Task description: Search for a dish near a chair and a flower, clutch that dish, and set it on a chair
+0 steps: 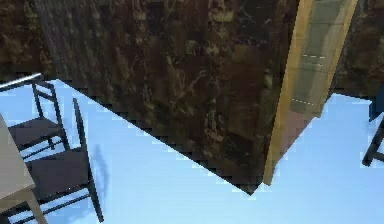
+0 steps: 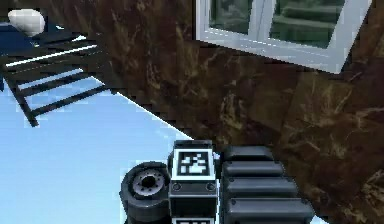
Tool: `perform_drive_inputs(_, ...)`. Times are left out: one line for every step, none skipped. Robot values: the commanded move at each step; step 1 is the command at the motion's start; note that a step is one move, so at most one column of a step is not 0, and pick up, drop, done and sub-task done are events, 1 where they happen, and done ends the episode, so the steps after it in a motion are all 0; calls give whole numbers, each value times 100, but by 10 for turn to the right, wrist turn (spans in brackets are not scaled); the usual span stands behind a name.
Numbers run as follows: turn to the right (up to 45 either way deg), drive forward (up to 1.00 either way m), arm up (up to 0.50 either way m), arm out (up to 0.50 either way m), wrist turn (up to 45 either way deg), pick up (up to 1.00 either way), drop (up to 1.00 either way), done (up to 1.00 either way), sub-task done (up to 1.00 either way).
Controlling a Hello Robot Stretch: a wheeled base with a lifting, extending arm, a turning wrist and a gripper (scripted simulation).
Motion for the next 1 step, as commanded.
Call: perform_drive_inputs(-180, 0, 0, 0, 0, 0, 0, 0, 0)
